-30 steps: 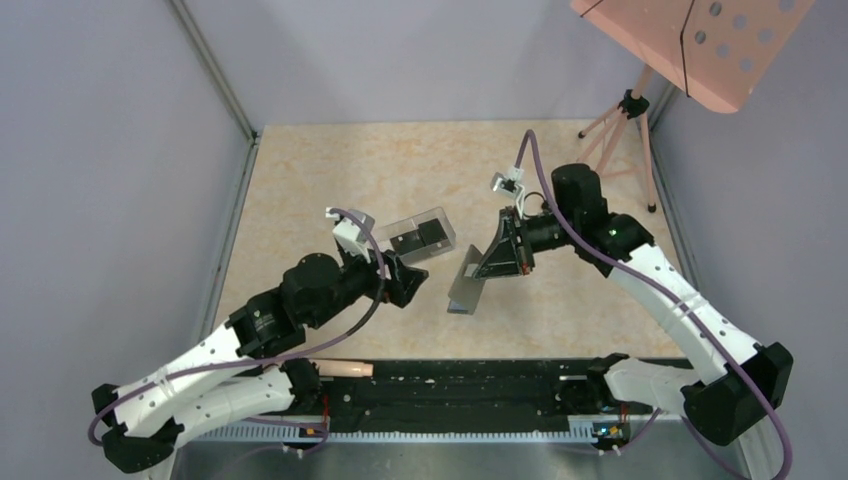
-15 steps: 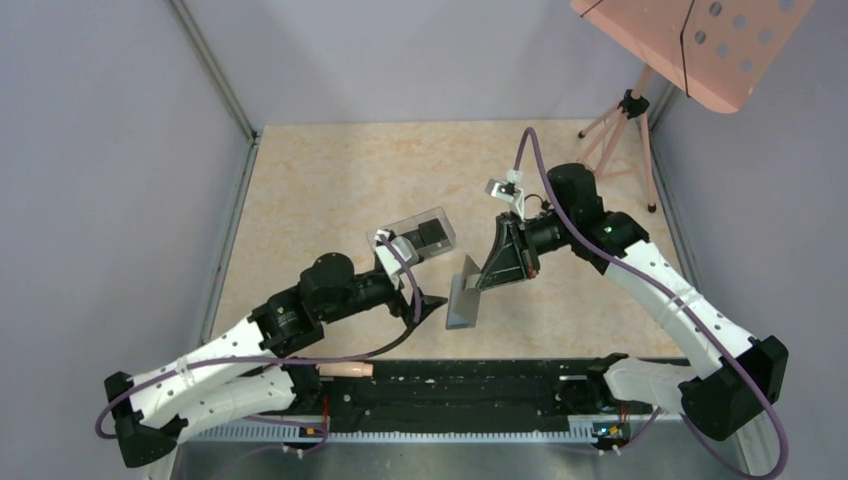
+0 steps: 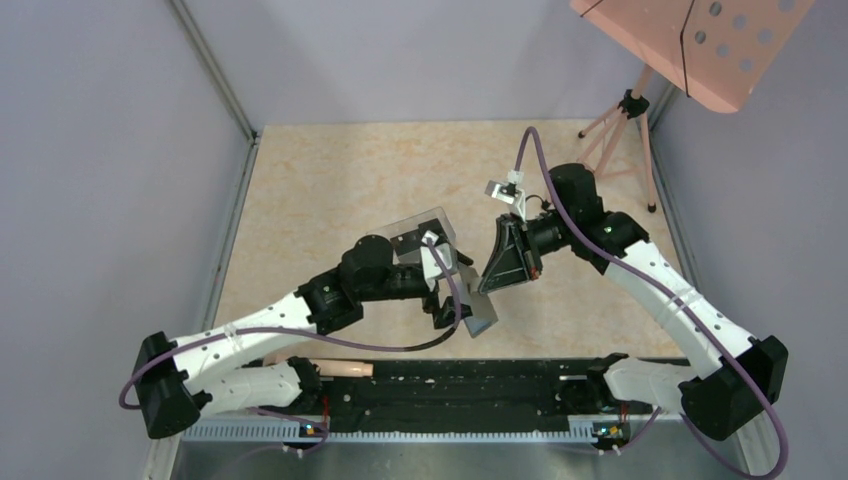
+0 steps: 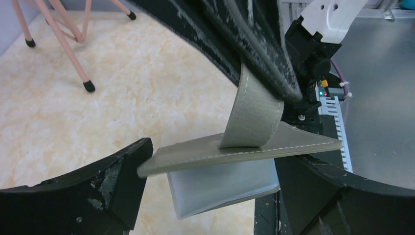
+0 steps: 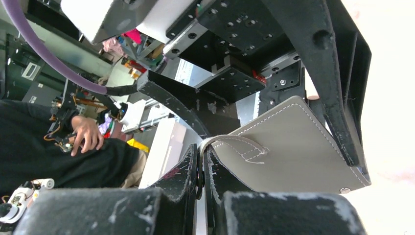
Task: Put the credit cards into the card holder
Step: Open the card holder.
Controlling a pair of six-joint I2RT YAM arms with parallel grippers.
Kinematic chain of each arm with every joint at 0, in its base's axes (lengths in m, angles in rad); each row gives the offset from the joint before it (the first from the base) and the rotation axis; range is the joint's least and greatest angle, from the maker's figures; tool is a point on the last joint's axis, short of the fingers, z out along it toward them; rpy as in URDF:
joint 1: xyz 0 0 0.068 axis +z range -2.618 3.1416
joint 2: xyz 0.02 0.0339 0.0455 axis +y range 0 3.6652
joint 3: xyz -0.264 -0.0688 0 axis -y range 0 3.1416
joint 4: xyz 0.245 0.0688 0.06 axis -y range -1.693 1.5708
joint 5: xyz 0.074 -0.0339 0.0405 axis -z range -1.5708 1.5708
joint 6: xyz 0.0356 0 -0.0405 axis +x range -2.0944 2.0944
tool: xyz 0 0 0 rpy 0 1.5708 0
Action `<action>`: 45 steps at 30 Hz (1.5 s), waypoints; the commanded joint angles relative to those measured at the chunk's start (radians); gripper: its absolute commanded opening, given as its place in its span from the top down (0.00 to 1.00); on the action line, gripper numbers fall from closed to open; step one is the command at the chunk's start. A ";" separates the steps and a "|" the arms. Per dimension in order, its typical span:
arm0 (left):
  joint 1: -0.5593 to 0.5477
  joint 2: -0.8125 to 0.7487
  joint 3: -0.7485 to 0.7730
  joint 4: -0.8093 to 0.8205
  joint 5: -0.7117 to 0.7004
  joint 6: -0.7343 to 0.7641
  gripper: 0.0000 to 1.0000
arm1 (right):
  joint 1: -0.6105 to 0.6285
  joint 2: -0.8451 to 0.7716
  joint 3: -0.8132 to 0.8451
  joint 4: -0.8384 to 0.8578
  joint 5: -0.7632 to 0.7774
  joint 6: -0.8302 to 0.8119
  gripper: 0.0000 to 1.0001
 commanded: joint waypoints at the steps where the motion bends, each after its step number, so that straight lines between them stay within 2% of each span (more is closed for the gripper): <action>1: -0.001 0.005 0.070 0.109 0.055 0.052 0.01 | -0.005 0.000 0.004 0.022 -0.042 -0.014 1.00; 7: -0.001 0.011 0.074 0.089 0.089 0.061 0.08 | -0.004 0.009 0.007 0.026 -0.027 -0.018 1.00; 13: -0.001 -0.002 0.066 -0.004 0.072 0.067 0.40 | -0.007 0.011 0.021 0.028 0.045 -0.020 1.00; 18: -0.001 -0.051 0.031 -0.036 0.012 0.070 0.56 | -0.017 0.001 0.027 0.027 0.086 -0.014 1.00; 19: -0.001 -0.062 0.024 -0.038 -0.007 0.066 0.61 | -0.021 -0.003 0.024 0.027 0.103 -0.009 1.00; 22: -0.001 -0.091 0.016 -0.044 -0.073 0.050 0.95 | -0.026 -0.010 0.015 0.025 0.158 -0.002 1.00; 23: -0.001 -0.099 0.017 -0.045 -0.096 0.037 1.00 | -0.027 -0.014 0.012 0.024 0.192 0.003 0.97; 29: 0.000 -0.111 0.059 -0.132 -0.165 -0.021 1.00 | -0.036 -0.070 -0.004 0.000 0.368 -0.015 0.37; 31: 0.002 -0.100 0.084 -0.177 -0.173 -0.035 1.00 | -0.036 -0.084 -0.013 0.008 0.360 -0.018 0.26; 34: 0.007 -0.086 0.108 -0.193 -0.145 -0.061 1.00 | -0.036 -0.082 -0.035 0.005 0.345 -0.023 0.22; 41: 0.022 -0.068 0.138 -0.166 -0.076 -0.153 1.00 | -0.032 -0.071 -0.096 0.057 0.327 -0.007 0.23; 43: 0.038 -0.047 0.163 -0.178 -0.027 -0.172 1.00 | -0.024 -0.069 -0.113 0.090 0.308 0.014 0.26; 45: 0.047 -0.027 0.177 -0.178 0.013 -0.178 1.00 | -0.015 -0.065 -0.128 0.123 0.304 0.029 0.34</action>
